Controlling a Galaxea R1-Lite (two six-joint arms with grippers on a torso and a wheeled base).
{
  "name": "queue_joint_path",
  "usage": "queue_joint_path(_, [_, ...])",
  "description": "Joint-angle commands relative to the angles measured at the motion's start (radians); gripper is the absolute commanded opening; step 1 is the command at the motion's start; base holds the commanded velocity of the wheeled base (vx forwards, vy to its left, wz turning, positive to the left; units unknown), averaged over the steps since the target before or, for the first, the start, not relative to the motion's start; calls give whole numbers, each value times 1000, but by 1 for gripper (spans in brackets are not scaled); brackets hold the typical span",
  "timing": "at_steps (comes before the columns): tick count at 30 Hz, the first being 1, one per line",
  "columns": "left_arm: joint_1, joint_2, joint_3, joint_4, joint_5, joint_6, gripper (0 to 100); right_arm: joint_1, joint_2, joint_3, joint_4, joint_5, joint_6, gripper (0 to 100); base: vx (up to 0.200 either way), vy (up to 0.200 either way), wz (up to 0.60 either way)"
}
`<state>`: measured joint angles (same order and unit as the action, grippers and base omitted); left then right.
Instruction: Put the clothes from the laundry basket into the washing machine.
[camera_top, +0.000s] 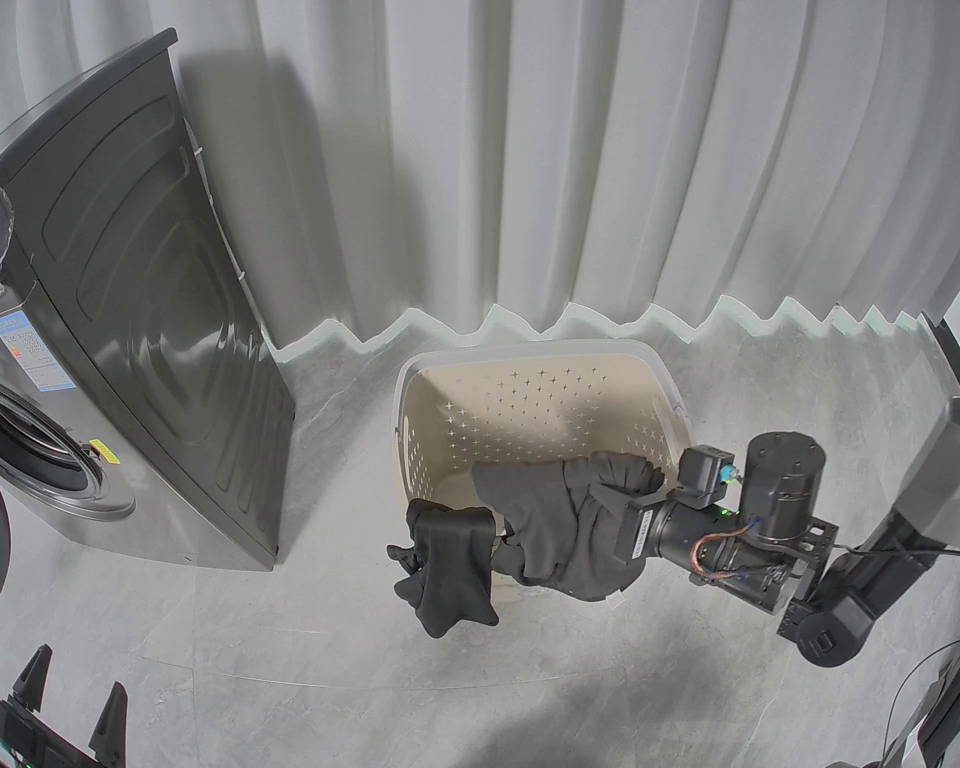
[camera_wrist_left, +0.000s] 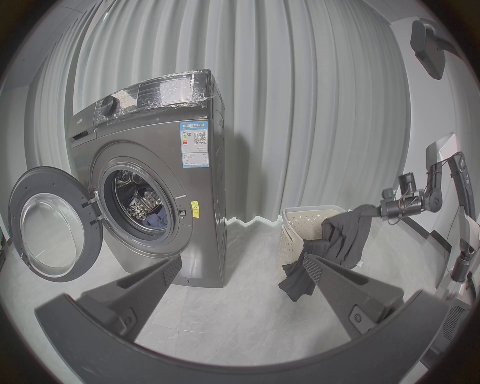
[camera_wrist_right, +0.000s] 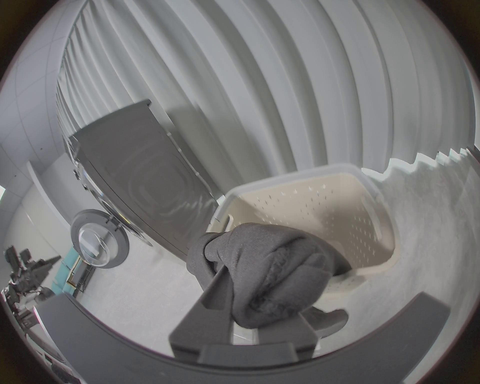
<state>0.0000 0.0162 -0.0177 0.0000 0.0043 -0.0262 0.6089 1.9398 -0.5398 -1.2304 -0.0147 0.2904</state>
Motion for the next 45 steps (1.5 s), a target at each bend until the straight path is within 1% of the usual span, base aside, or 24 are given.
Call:
queue_joint_path(1, [0, -16, 16, 0, 0, 2, 100, 32, -197, 20, 11, 4, -2, 0, 0, 0, 0])
queue_joint_path(6, [0, -16, 16, 0, 0, 5, 100, 52, -285, 18, 25, 7, -4, 0, 0, 0, 0])
queue_joint_path(9, [0, -16, 16, 0, 0, 3, 100, 58, -358, 11, 89, 5, -4, 0, 0, 0, 0])
queue_joint_path(12, [0, -16, 15, 0, 0, 2, 100, 48, -395, 0, 132, -2, -20, 0, 0, 0, 0])
queue_joint_path(13, [0, -16, 16, 0, 0, 0, 100, 48, -407, -8, 144, -10, -37, 0, 0, 0, 0])
queue_joint_path(14, [0, -16, 16, 0, 0, 0, 100, 46, -418, -11, 152, -14, -43, 0, 0, 0, 0])
queue_joint_path(16, [0, -16, 15, 0, 0, -1, 100, 46, -433, -11, 163, -24, -45, 0, 0, 0, 0])
queue_joint_path(17, [0, -16, 16, 0, 0, -3, 100, 46, -455, -12, 189, -45, -45, 0, 0, 0, 0])
queue_joint_path(18, [0, -16, 16, 0, 0, -1, 100, 45, -463, -14, 206, -56, -47, 0, 0, 0, 0])
queue_joint_path(19, [0, -16, 16, 0, 0, -1, 100, 45, -466, -16, 213, -59, -47, 0, 0, 0, 0])
queue_joint_path(20, [0, -16, 16, 0, 0, 0, 100, 43, -483, -26, 250, -77, -45, 0, 0, 0, 0])
queue_joint_path(21, [0, -16, 16, 0, 0, 0, 100, 43, -483, -26, 250, -77, -45, 0, 0, 0, 0])
queue_joint_path(22, [0, -16, 15, 0, 0, -1, 100, 43, -506, -28, 293, -100, -47, 0, 0, 0, 0])
queue_joint_path(23, [0, -16, 16, 0, 0, -3, 100, 43, -522, -29, 315, -113, -47, 0, 0, 0, 0])
queue_joint_path(25, [0, -16, 16, 0, 0, -3, 100, 45, -550, -31, 350, -125, -47, 0, -200, 0, 0])
queue_joint_path(26, [0, -16, 16, 0, 0, -3, 100, 45, -550, -31, 350, -125, -47, 0, -200, 0, 0])
queue_joint_path(27, [0, -16, 16, 0, 0, -3, 100, 46, -581, -31, 390, -130, -50, 0, -200, 0, 0])
queue_joint_path(29, [0, -16, 16, 0, 0, -5, 100, 48, -601, -31, 419, -130, -51, 0, -200, 0, 0])
queue_joint_path(32, [0, -16, 16, 0, 0, -5, 100, 49, -610, -31, 430, -130, -51, 0, -200, 0, 0])
queue_joint_path(38, [0, -16, 16, 0, 0, -5, 100, 58, -614, -19, 437, -126, -51, 0, 0, 0, 0])
queue_joint_path(45, [0, -16, 16, 0, 0, -5, 100, 60, -610, -11, 436, -119, -50, 0, 0, 200, 0])
